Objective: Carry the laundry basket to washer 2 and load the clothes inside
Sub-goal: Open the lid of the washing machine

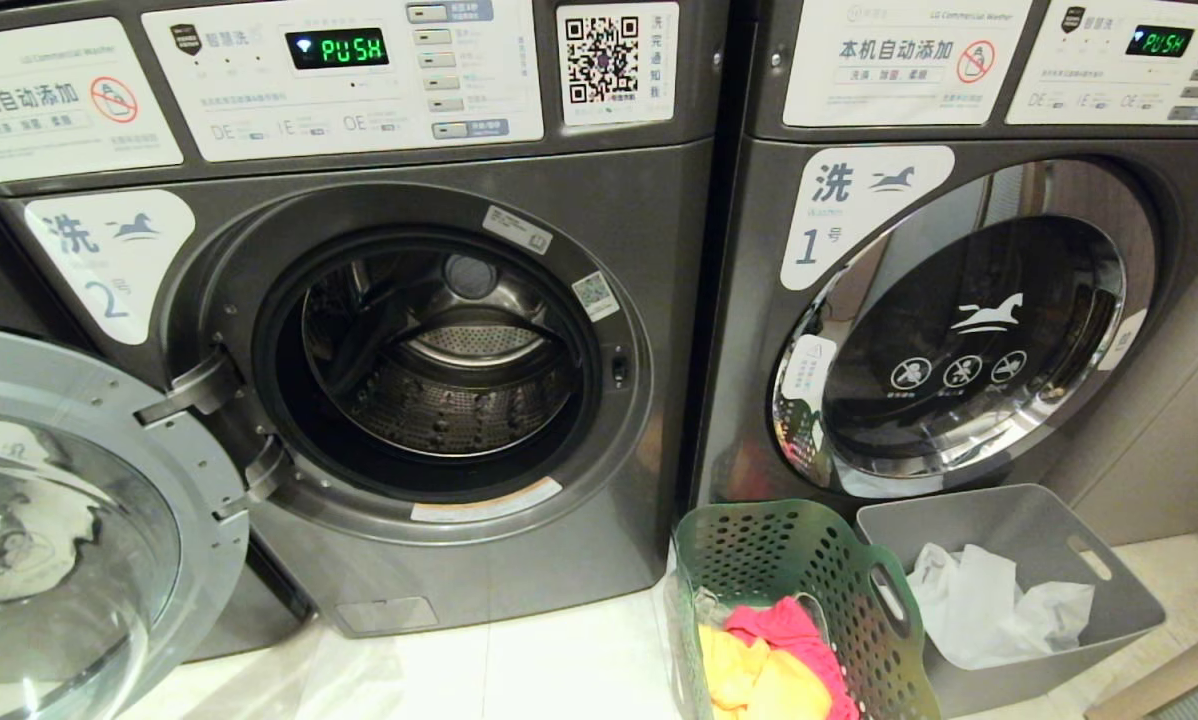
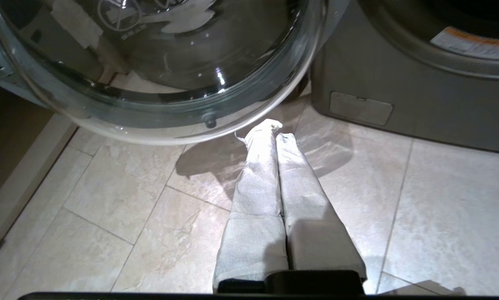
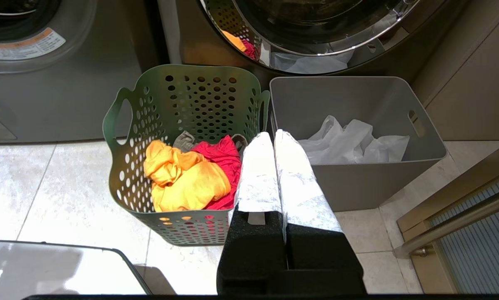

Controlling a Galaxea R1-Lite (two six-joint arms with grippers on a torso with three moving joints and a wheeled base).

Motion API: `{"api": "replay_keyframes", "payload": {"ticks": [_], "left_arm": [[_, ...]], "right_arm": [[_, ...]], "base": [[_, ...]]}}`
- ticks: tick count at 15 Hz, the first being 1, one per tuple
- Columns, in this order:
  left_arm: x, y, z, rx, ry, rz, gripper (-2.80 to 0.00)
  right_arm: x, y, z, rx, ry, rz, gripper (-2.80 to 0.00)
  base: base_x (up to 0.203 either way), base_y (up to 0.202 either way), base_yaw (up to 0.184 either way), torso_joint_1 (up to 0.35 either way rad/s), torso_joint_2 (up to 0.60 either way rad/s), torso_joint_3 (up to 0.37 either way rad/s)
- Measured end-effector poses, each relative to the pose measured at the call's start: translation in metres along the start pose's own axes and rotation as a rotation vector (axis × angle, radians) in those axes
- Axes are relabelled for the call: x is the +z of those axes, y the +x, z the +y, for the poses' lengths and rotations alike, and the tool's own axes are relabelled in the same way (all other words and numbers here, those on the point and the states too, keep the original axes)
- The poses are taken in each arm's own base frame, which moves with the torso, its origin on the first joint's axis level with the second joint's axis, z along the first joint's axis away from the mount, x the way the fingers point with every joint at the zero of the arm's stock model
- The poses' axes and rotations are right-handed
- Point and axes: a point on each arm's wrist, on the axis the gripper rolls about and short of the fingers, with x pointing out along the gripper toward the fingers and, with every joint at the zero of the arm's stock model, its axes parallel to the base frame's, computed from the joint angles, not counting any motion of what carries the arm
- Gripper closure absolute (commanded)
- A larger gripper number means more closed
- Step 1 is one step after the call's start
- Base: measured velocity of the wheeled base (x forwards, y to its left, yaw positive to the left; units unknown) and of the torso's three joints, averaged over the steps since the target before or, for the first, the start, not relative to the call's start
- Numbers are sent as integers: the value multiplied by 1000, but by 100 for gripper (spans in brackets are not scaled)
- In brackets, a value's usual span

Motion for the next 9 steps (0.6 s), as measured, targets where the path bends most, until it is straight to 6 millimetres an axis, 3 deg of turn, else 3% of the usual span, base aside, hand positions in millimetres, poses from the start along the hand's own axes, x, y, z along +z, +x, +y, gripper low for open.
{"api": "replay_keyframes", "payload": {"ticks": [3, 9], "left_arm": [[-21, 5, -5, -60, 12, -4, 0], [-34, 7, -11, -353, 75, -4, 0]], "right_arm": [[0, 0, 0, -13, 4, 1, 0], [0, 0, 0, -15, 3, 1, 0]], "base": [[0, 0, 0, 0, 0, 0], [0, 0, 0, 0, 0, 0]]}}
